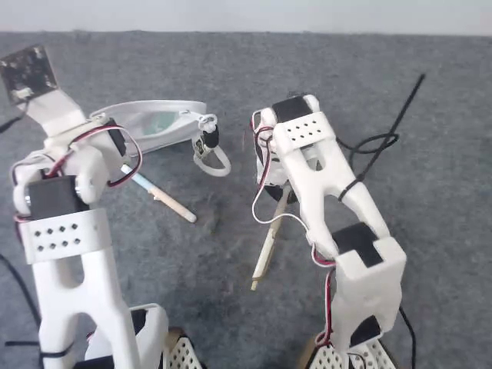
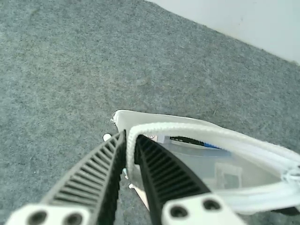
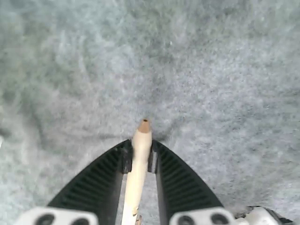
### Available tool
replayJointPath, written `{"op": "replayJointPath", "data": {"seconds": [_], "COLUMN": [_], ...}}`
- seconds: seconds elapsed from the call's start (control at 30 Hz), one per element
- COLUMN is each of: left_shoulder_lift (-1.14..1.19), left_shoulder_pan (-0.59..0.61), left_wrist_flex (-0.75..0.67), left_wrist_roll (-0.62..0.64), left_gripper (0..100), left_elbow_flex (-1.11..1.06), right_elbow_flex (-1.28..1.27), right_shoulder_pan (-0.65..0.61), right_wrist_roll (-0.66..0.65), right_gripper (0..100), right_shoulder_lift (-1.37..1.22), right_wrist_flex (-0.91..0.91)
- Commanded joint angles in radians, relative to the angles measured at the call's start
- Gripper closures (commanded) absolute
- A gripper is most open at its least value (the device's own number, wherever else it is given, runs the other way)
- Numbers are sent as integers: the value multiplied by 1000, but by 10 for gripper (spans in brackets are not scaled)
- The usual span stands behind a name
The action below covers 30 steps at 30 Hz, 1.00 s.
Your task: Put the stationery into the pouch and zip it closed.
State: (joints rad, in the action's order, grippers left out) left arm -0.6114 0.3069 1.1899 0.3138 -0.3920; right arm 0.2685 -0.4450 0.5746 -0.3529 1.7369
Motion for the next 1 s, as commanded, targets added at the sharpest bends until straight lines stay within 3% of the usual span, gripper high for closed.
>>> {"op": "replayJointPath", "data": {"seconds": [0.0,0.4,0.6,0.97], "left_shoulder_lift": [-2,-3,-3,-2], "left_shoulder_pan": [5,5,5,5], "left_wrist_flex": [-21,-20,-20,-20], "left_wrist_roll": [5,5,5,5], "left_gripper": [989,989,989,989], "left_elbow_flex": [7,7,7,7], "right_elbow_flex": [44,-103,-252,-532], "right_shoulder_pan": [7,5,5,-33], "right_wrist_roll": [-48,-81,-172,-176], "right_gripper": [993,993,993,993], "right_shoulder_lift": [119,352,509,782], "right_wrist_flex": [39,19,-77,-298]}}
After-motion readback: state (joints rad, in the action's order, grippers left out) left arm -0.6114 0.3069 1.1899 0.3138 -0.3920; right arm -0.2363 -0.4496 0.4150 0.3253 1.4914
